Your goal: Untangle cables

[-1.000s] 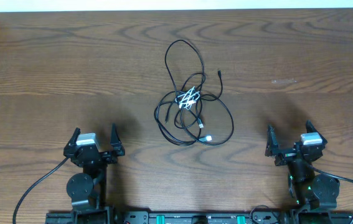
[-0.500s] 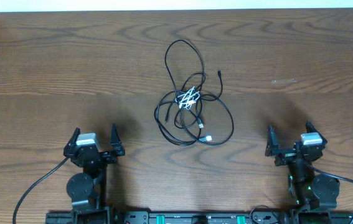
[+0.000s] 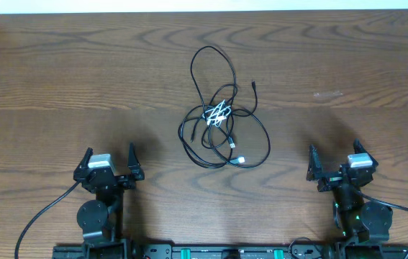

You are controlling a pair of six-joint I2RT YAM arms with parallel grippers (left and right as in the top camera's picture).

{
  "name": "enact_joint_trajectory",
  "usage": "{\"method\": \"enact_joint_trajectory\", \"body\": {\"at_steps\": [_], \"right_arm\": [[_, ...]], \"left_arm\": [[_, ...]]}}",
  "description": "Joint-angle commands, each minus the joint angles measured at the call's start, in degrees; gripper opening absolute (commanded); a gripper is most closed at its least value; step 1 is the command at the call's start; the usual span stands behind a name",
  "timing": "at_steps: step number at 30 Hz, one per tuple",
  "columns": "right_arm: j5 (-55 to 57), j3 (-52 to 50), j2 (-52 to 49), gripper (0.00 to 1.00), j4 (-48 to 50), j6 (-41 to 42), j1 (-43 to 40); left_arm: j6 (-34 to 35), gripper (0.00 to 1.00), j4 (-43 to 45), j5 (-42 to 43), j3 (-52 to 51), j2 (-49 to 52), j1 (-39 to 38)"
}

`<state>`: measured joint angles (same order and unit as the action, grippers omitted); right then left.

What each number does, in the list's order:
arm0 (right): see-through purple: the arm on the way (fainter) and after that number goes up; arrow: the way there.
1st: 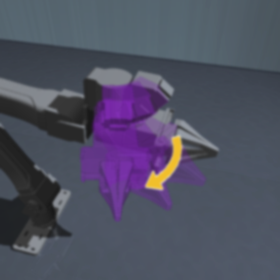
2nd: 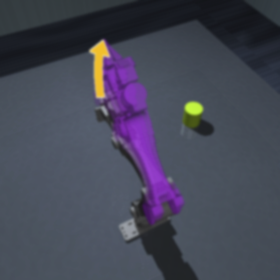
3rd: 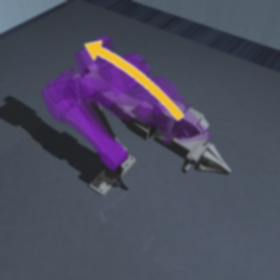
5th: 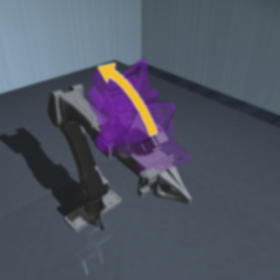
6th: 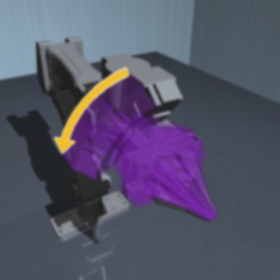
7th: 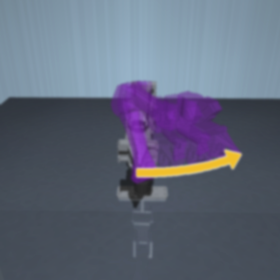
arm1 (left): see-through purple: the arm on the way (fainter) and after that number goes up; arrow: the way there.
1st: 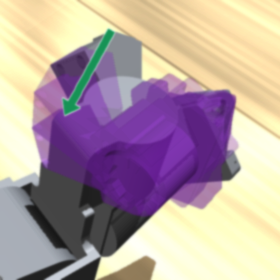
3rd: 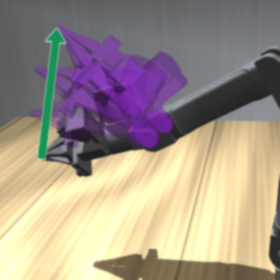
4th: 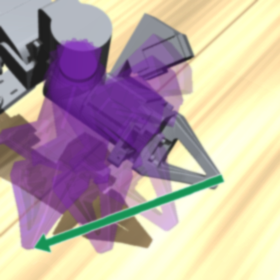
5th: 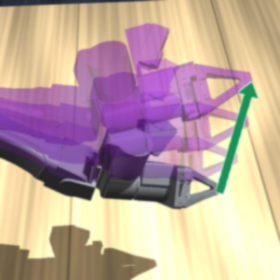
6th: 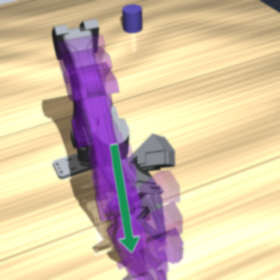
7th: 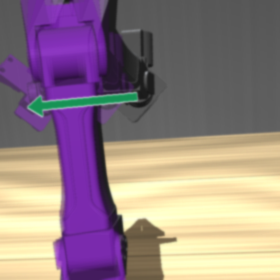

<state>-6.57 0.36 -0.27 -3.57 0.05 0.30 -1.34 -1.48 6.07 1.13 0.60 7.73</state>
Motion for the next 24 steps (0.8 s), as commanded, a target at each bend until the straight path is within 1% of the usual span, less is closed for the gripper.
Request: {"method": "enact_joint_trajectory", "body": {"at_steps": [1,11,16,20,24], "right_arm": [[0.24,-0.04,-0.11,0.99,-0.28,0.98,0.13],[0.24,-0.04,-0.11,0.99,-0.31,0.98,0.13],[0.24,-0.04,-0.11,0.99,-0.31,0.98,0.13],[0.22,-0.04,-0.11,0.99,-0.31,0.98,0.13],[0.22,-0.04,-0.11,0.99,-0.31,0.98,0.13]], "left_arm": [[-0.31,0.98,-2.12,0.74,-0.9,-0.26,0.2],[-0.28,0.98,-1.9,0.81,-0.87,-0.26,0.22],[-0.33,0.98,-2.82,3.89,1.79,-0.22,0.22],[-0.33,0.98,-9.16,6.51,8.17,2.64,0.24],[-0.33,0.98,-14.47,8.09,15.39,8.68,0.22]]}}
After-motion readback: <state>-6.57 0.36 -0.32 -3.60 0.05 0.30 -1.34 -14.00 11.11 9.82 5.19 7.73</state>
